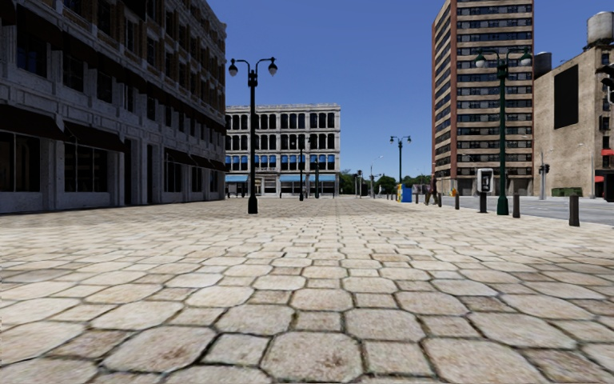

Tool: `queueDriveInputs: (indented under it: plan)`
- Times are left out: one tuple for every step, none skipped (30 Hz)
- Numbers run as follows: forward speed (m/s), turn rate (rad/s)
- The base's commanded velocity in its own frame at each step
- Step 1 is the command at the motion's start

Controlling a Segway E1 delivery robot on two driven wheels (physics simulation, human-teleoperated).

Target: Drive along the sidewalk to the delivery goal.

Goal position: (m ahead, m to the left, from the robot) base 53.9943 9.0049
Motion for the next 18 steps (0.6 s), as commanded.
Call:
queueDriveInputs:
  plan:
    - [1.39,0.0]
    - [1.43,0.0]
    - [1.46,0.0]
    - [1.46,0.0]
    - [1.52,0.0]
    - [1.58,0.0]
    - [1.59,0.0]
    - [1.6,0.0]
    - [1.6,0.0]
    - [1.6,0.0]
    - [1.6,0.0]
    - [1.6,0.0]
    - [1.6,0.0]
    - [1.6,0.0]
    - [1.6,0.0]
    - [1.61,0.0]
    - [1.63,0.0]
    - [1.64,0.0]
